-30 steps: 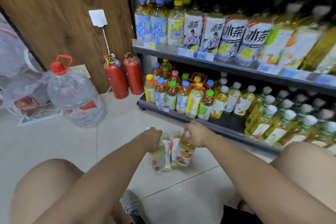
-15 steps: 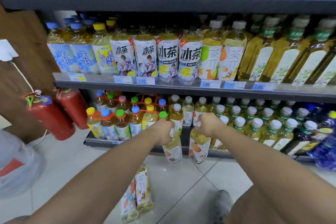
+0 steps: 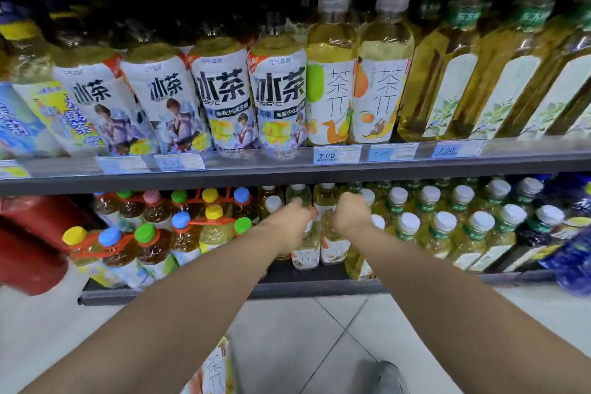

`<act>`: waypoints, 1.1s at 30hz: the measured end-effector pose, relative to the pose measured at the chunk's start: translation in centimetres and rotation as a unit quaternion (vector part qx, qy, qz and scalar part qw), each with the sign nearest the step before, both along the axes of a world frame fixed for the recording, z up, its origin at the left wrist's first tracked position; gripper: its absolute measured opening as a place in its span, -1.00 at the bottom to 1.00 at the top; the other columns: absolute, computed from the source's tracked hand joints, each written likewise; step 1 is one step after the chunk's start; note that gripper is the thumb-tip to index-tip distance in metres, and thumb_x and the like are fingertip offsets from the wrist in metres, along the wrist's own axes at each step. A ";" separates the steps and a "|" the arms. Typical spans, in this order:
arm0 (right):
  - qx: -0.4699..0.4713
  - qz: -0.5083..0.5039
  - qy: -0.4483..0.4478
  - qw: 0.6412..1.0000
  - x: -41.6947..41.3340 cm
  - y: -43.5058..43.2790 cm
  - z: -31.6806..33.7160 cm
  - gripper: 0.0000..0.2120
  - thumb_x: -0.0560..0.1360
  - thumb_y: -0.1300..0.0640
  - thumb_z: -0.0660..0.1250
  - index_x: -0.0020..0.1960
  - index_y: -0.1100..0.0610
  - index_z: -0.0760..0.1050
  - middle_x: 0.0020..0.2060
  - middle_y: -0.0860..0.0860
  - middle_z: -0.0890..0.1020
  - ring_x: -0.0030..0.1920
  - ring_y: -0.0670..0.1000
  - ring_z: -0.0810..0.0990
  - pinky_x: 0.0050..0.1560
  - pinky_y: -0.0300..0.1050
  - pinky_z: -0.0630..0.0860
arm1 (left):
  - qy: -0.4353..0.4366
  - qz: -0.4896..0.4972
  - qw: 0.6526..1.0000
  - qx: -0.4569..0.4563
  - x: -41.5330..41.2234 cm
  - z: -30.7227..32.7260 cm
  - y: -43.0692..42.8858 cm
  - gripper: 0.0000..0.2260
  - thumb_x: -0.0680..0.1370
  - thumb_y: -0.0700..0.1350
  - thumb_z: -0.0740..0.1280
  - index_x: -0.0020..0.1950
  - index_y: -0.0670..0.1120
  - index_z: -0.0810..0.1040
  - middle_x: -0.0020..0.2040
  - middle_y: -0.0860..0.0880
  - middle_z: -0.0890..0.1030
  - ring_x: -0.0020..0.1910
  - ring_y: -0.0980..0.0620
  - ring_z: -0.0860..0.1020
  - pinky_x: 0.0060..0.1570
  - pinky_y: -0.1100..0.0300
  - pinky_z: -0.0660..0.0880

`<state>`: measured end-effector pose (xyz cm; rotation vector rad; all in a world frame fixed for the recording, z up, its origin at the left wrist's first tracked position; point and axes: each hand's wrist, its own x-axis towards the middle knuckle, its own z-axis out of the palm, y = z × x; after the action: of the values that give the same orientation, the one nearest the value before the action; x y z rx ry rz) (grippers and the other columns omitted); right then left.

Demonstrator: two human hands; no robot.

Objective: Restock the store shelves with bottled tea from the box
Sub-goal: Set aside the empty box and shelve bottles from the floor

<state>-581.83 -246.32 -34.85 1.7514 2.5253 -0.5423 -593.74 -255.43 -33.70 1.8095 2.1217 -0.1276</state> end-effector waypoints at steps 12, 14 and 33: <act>0.047 0.060 -0.089 0.993 -3.0 4.6 -4.3 -0.72 0.60 0.20 0.18 0.29 0.20 0.45 0.25 0.17 0.52 0.25 0.15 0.50 0.26 -0.05 0.40 | 0.060 -0.006 0.998 -0.029 -1.5 -2.7 4.9 -0.62 0.64 -0.23 0.21 0.45 -0.01 0.36 0.34 -0.15 0.45 0.16 -0.17 0.56 -0.03 0.06 0.53; 0.048 0.076 -0.103 0.991 -3.4 5.1 -4.5 -0.72 0.59 0.22 0.19 0.28 0.19 0.46 0.24 0.17 0.52 0.24 0.16 0.50 0.26 -0.03 0.41 | 0.077 0.001 0.997 -0.027 -1.6 -3.1 5.2 -0.62 0.64 -0.23 0.21 0.45 -0.05 0.36 0.34 -0.15 0.45 0.19 -0.18 0.53 -0.04 0.07 0.47; 0.051 0.112 -0.105 0.987 2.1 -6.1 -2.7 -0.51 0.53 0.17 0.30 0.43 0.11 0.30 0.36 0.15 0.36 0.32 0.20 0.41 0.25 0.09 0.41 | 0.166 0.020 0.984 0.052 -0.5 -4.2 -5.7 -0.33 0.52 -0.18 0.34 0.60 0.00 0.19 0.55 -0.14 0.25 0.54 -0.18 0.17 0.54 -0.17 0.01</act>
<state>-579.69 -252.42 -37.59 1.4377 2.5902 -0.2095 -594.20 -261.13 -37.92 1.9139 2.4318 -0.3357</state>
